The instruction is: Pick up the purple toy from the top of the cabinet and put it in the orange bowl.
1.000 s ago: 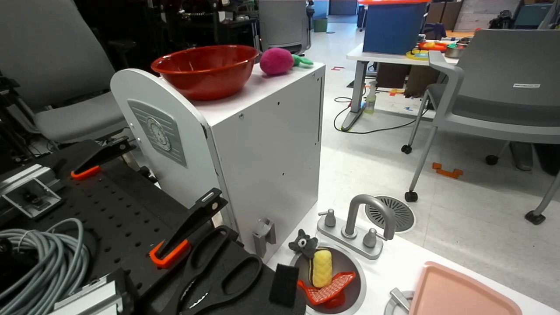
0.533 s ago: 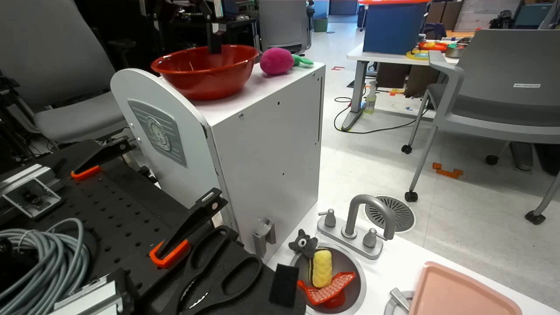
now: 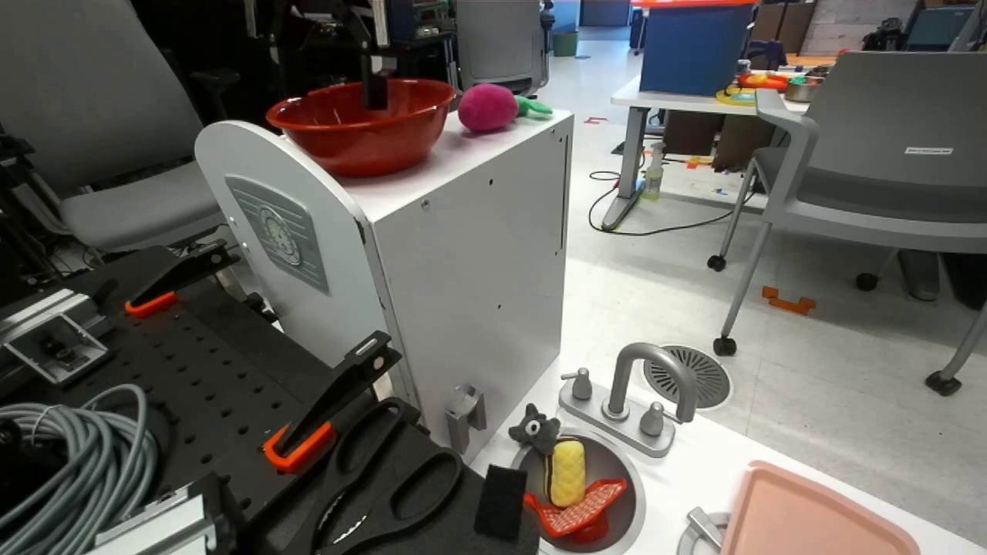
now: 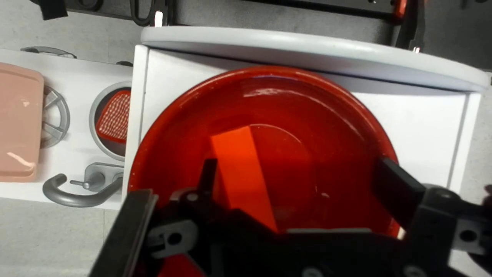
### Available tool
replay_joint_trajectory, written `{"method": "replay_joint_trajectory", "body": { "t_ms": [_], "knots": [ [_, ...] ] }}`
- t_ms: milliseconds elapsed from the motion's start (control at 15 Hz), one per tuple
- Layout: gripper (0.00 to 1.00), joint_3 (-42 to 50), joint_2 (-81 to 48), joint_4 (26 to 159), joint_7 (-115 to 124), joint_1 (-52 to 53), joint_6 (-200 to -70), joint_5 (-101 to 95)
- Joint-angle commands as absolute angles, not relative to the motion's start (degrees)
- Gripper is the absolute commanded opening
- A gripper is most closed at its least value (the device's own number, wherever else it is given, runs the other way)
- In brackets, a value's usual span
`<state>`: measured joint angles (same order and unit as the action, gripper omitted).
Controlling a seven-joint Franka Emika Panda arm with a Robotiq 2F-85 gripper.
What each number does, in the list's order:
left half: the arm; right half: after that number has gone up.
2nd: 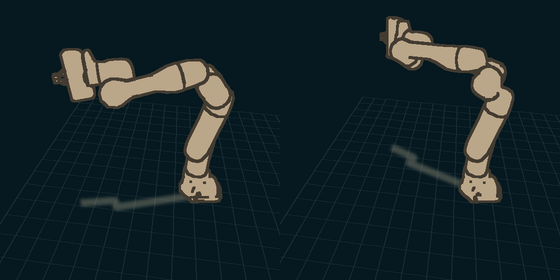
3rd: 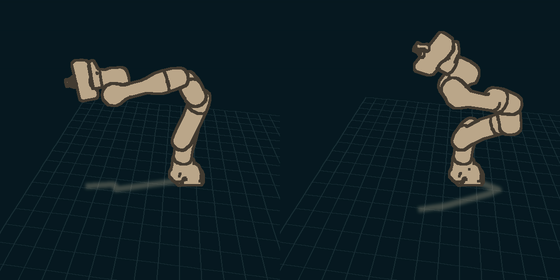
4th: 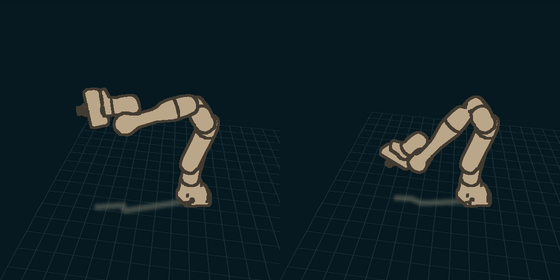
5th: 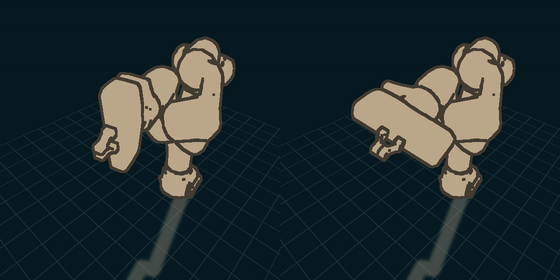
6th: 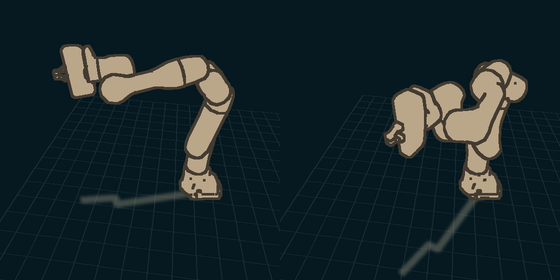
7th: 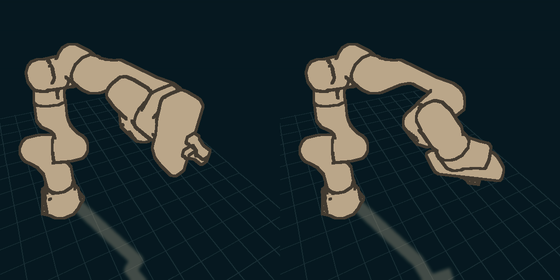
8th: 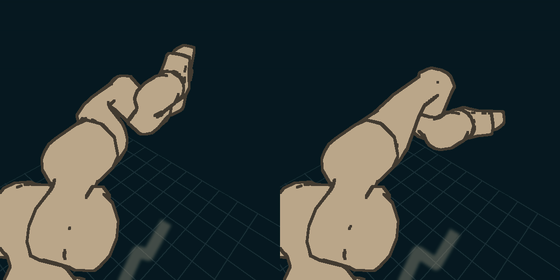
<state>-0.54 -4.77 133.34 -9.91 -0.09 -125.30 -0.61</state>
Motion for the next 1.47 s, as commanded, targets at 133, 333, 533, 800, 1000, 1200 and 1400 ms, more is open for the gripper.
{"method": "replay_joint_trajectory", "body": {
  "t_ms": [133, 333, 533, 800, 1000, 1200, 1400],
  "knots": [
    [1.00, 0.0, -4.0, 135.1, -11.5, -1.1, -127.4, 2.2],
    [1.00, -0.1, -4.4, 134.6, -11.5, -1.2, -127.0, 1.9],
    [1.00, 0.0, -4.7, 134.2, -11.7, -1.4, -127.0, 2.1],
    [1.00, 0.1, -5.0, 134.0, -11.9, -1.6, -126.8, 2.3],
    [1.00, 0.2, -5.2, 134.0, -12.1, -1.7, -126.9, 2.6],
    [1.00, 0.3, -5.5, 133.9, -12.4, -1.8, -126.9, 2.8],
    [1.00, 0.3, -6.1, 133.6, -13.5, -2.0, -126.7, 3.8]
  ]
}}
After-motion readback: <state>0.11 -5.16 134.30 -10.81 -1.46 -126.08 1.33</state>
